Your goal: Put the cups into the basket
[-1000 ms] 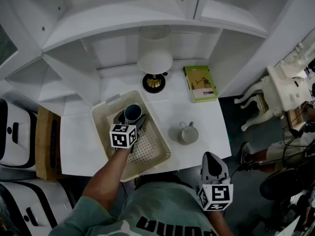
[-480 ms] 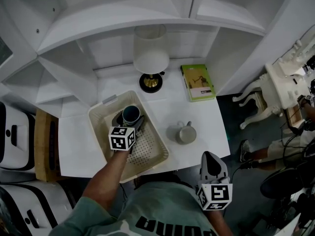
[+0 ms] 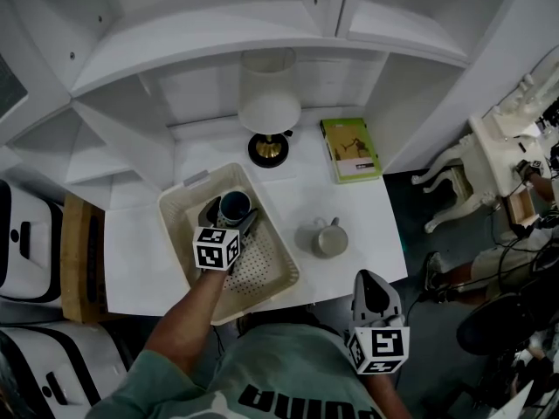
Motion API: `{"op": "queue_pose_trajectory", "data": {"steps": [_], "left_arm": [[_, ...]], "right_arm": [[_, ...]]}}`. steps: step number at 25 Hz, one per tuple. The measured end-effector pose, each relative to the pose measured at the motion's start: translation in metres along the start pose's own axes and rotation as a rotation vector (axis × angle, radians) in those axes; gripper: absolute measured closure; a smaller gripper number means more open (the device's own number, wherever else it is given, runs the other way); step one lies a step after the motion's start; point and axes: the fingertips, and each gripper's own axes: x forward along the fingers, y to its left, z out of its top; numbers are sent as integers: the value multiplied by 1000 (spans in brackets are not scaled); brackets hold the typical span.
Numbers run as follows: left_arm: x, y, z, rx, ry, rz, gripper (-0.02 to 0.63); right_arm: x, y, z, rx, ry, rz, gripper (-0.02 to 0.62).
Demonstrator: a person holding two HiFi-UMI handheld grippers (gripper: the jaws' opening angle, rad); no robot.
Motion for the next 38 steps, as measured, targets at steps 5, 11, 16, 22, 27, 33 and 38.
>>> {"op": "queue_pose_trajectory", "data": {"steps": [5, 11, 16, 22, 27, 33, 38], "left_arm": [[-6, -3, 3, 11, -4, -10, 169], [-30, -3, 17, -4, -41, 0, 169], [-63, -9, 35, -32, -96, -3, 169], [-108, -26, 60, -62, -165, -29, 176], [-145, -35, 80, -72, -208, -33, 314], [-179, -43, 81, -39, -193, -25, 532], [-199, -53, 69, -56, -182, -34, 587]], "right_arm": [[1, 5, 2, 5, -12, 15, 581], [5, 14, 5, 10, -26, 50, 581], [13, 25, 7, 10, -40, 96, 581], [27, 43, 15, 8, -64, 166, 581], [42, 55, 21, 1, -77, 219, 581], [59, 59, 30, 2, -94, 240, 581], [70, 65, 35, -4, -98, 256, 581]]}}
